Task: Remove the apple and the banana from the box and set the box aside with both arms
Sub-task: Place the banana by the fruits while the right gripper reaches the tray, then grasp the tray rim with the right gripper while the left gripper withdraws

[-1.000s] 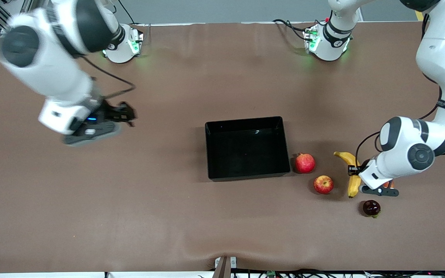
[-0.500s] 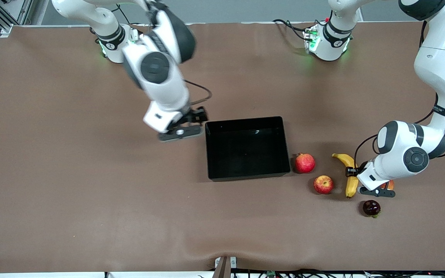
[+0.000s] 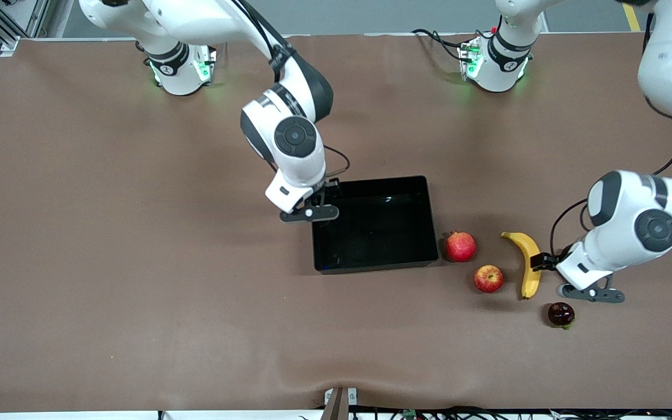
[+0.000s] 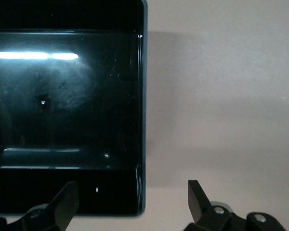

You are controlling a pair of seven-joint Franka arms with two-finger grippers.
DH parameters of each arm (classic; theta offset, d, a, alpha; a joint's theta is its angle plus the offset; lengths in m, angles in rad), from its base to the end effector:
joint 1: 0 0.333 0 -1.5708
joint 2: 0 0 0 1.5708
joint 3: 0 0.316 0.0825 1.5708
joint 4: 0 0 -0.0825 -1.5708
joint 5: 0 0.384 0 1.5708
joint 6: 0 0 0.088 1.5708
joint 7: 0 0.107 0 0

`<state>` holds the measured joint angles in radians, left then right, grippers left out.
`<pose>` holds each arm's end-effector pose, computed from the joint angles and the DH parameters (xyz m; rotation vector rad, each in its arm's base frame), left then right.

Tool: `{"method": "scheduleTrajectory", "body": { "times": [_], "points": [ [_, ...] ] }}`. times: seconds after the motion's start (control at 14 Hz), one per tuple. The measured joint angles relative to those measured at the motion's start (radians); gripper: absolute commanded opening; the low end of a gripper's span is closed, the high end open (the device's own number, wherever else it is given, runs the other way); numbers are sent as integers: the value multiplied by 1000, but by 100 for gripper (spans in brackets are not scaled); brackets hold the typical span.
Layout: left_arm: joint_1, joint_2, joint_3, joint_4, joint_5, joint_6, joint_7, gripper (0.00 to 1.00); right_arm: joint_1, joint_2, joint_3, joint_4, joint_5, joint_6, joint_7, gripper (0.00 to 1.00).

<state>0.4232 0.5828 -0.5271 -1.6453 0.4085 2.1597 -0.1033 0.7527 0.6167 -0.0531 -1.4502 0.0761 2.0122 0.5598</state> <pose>0.6822 -0.0092 0.3125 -3.0746 0.2320 -0.0496 0.5354 0.4651 0.3217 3.1331 0.1794 -0.1022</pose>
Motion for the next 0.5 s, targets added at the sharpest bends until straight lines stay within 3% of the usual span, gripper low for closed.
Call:
{"method": "scheduleTrajectory", "body": {
  "times": [0.21,0.5],
  "points": [
    [1,-112,-22,34,-12,-127,-1,100,-10,28,-6,8,4,36,-150,100],
    [2,-198,-28,172,-109,-373,-1,100,-30,57,-9,9,20,110,-222,100]
  ]
}}
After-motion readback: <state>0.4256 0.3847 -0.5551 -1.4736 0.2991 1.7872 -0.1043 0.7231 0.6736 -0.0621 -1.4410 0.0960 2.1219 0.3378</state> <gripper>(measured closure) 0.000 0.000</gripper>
